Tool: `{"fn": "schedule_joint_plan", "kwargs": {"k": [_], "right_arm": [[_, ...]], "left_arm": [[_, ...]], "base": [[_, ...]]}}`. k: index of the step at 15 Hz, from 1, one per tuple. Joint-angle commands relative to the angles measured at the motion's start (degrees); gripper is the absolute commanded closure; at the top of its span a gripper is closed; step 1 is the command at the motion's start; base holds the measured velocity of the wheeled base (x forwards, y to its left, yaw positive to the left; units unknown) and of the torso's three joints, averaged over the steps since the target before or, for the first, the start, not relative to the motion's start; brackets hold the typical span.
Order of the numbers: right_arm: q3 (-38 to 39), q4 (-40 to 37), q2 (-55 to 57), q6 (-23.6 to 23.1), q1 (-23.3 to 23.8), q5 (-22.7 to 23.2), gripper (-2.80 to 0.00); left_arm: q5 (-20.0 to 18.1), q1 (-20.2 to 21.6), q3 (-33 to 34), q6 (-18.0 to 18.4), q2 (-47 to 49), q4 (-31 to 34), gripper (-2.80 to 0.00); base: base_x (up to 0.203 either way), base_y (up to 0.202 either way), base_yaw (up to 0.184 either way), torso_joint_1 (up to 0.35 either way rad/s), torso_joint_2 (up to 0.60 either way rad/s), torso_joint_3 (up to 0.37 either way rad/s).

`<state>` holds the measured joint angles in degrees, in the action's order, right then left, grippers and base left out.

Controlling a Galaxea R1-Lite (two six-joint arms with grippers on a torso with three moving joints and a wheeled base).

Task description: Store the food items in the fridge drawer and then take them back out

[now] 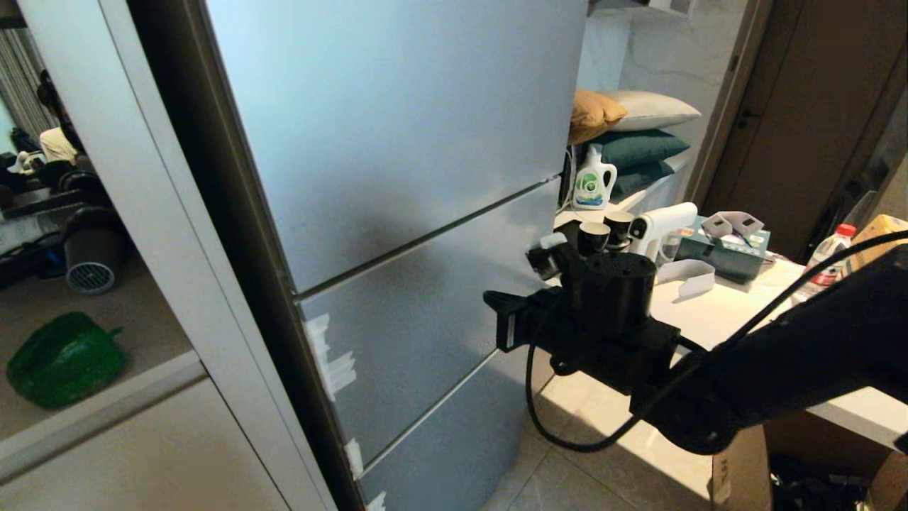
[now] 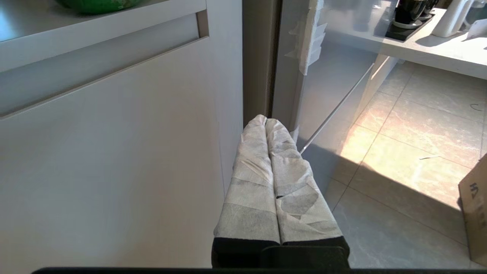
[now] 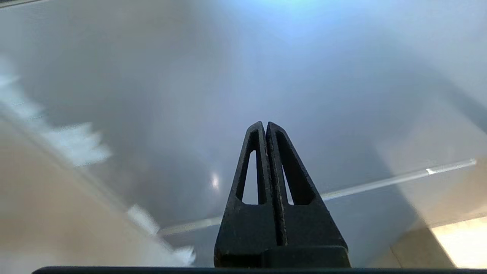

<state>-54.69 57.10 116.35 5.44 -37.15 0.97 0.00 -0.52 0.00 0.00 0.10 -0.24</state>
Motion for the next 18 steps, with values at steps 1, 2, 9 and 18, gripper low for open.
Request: {"fn": "schedule_joint_plan", "kwargs": {"k": [1, 2, 9, 18], "right_arm": [[6.71, -0.08, -10.29, -0.89, -2.39, -2.74, 0.0], [10.64, -0.72, -15.72, -2.3, -3.3, -5.28, 0.0], [38.13, -8.07, -61.17, -8.91, 8.83, -21.6, 0.0], [56.54, -44.07, -100.82, -14.18, 32.46, -8.38, 0.0]], "left_arm": [[0.0, 0.0, 0.0, 0.0, 0.08, -0.02, 0.0], [0.0, 0.0, 0.0, 0.0, 0.08, -0.02, 0.0], [0.0, 0.0, 0.0, 0.0, 0.08, -0.02, 0.0], [0.0, 0.0, 0.0, 0.0, 0.08, -0.02, 0.0]], "base": [[0.0, 0.0, 0.0, 0.0, 0.0, 0.0], [0.0, 0.0, 0.0, 0.0, 0.0, 0.0], [0.0, 0.0, 0.0, 0.0, 0.0, 0.0], [0.0, 0.0, 0.0, 0.0, 0.0, 0.0]]}}
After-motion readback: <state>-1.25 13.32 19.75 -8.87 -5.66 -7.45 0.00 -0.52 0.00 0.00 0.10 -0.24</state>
